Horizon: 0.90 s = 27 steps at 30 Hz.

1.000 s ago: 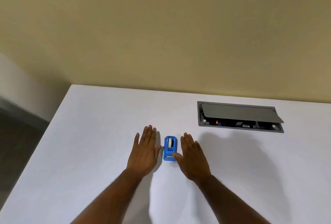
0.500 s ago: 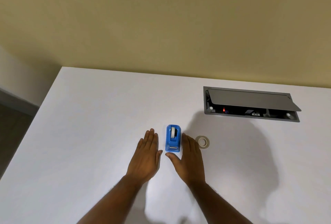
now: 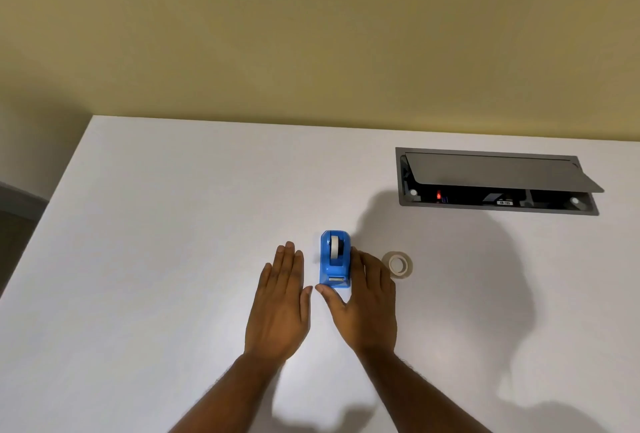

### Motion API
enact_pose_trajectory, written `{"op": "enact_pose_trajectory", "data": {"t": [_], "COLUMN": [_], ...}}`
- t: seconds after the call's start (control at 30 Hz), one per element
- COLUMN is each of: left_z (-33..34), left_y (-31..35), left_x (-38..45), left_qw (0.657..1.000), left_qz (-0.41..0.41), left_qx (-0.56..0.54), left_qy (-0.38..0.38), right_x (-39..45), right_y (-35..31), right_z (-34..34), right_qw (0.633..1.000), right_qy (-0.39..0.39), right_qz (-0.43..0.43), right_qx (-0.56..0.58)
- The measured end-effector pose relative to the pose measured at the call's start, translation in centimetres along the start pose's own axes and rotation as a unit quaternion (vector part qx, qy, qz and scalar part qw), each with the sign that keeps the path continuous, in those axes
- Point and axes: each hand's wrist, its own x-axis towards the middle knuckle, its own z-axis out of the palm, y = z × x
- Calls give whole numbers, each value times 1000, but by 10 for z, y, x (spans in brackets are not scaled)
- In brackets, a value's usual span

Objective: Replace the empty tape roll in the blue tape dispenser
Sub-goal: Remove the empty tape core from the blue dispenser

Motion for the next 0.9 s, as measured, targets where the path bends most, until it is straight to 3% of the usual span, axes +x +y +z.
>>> {"op": "enact_pose_trajectory", "data": {"t": [0.2, 0.3, 0.43, 0.77, 0.9], "left_z": [-1, -9, -28, -43, -35], "left_y": [2, 10, 27, 23, 19], "left_x": [1, 10, 30, 76, 80], "left_qw": [999, 982, 943, 969, 969], "left_qz": [-11, -41, -30, 121, 163], "left_qx": [-50, -183, -330, -211, -187], "left_qy": [17, 28, -12, -34, 2], "right_x": [-1, -1, -3, -4, -3], "right_y": [-2, -2, -1, -1, -1], "right_z": [1, 3, 3, 4, 5], "right_qw": [999, 999, 999, 999, 999], "right_qy": [9, 8, 7, -1, 1], "right_qz": [6, 11, 13, 20, 22], "right_qx": [-34, -40, -42, -50, -44]}}
